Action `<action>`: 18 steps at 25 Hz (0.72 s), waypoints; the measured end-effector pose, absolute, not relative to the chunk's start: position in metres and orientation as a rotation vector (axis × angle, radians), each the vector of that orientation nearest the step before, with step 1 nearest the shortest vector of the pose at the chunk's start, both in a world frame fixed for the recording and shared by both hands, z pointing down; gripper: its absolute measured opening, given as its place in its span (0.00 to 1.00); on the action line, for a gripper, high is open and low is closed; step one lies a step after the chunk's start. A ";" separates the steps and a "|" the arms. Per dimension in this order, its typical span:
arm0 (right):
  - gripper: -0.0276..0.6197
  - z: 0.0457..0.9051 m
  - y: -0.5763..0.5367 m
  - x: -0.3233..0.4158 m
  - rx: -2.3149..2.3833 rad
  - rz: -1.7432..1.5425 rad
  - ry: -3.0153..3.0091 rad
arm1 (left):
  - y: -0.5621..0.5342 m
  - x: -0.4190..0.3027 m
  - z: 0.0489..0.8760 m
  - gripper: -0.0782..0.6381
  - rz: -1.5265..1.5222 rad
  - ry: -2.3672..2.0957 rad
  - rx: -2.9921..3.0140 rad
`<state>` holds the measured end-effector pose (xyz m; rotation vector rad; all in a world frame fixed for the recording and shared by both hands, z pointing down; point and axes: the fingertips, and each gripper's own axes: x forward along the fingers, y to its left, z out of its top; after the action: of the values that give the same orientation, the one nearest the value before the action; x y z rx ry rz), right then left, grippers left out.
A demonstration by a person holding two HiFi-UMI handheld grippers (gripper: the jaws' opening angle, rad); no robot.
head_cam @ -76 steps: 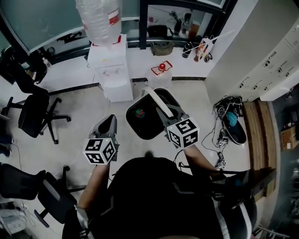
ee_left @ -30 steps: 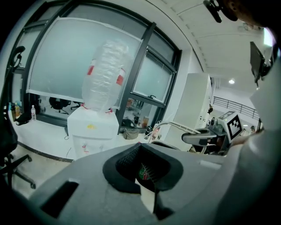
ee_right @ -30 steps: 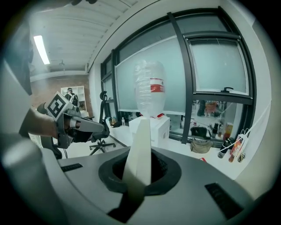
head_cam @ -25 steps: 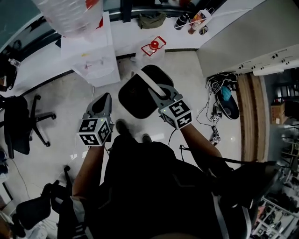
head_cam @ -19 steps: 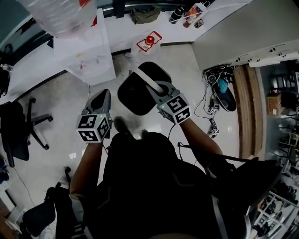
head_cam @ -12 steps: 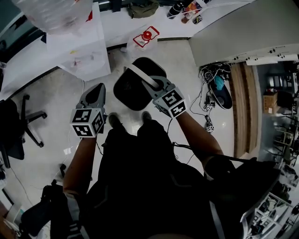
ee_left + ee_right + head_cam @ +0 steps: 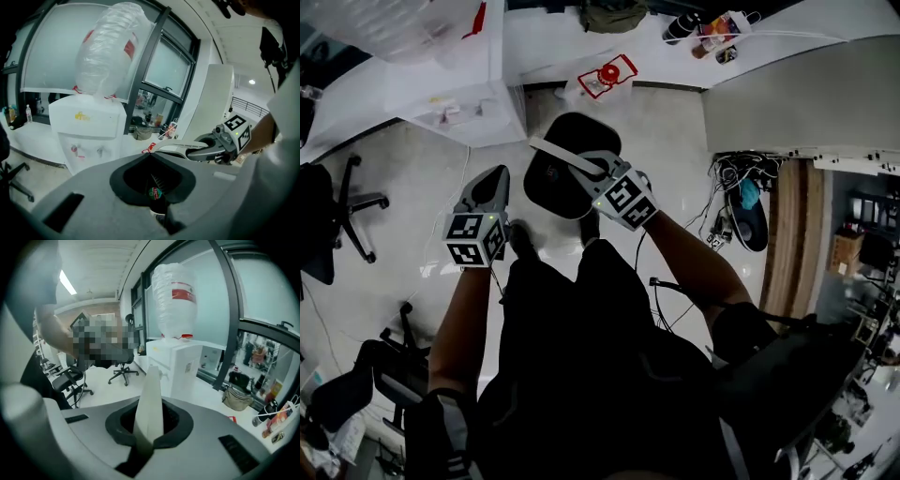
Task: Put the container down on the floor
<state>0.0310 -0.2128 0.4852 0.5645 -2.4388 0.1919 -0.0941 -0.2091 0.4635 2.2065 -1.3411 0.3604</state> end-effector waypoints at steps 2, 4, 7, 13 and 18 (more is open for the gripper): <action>0.07 0.501 -0.222 0.035 0.490 0.183 -2.423 | -0.214 -0.084 0.473 0.12 0.358 -1.366 2.174; 0.07 0.519 -0.228 0.038 0.415 0.158 -2.401 | -0.217 -0.079 0.485 0.12 0.350 -1.398 2.123; 0.07 0.543 -0.237 0.039 0.315 0.115 -2.383 | -0.219 -0.077 0.508 0.12 0.376 -1.431 2.073; 0.07 0.591 -0.246 0.041 0.177 0.021 -2.335 | -0.225 -0.074 0.543 0.12 0.374 -1.464 2.042; 0.07 0.631 -0.252 0.035 0.130 -0.009 -2.285 | -0.234 -0.077 0.581 0.12 0.406 -1.429 2.029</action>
<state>0.0346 -0.2517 0.6306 0.1299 -2.2849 -0.0091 -0.0770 -0.2340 0.5815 2.0291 -1.4288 0.4055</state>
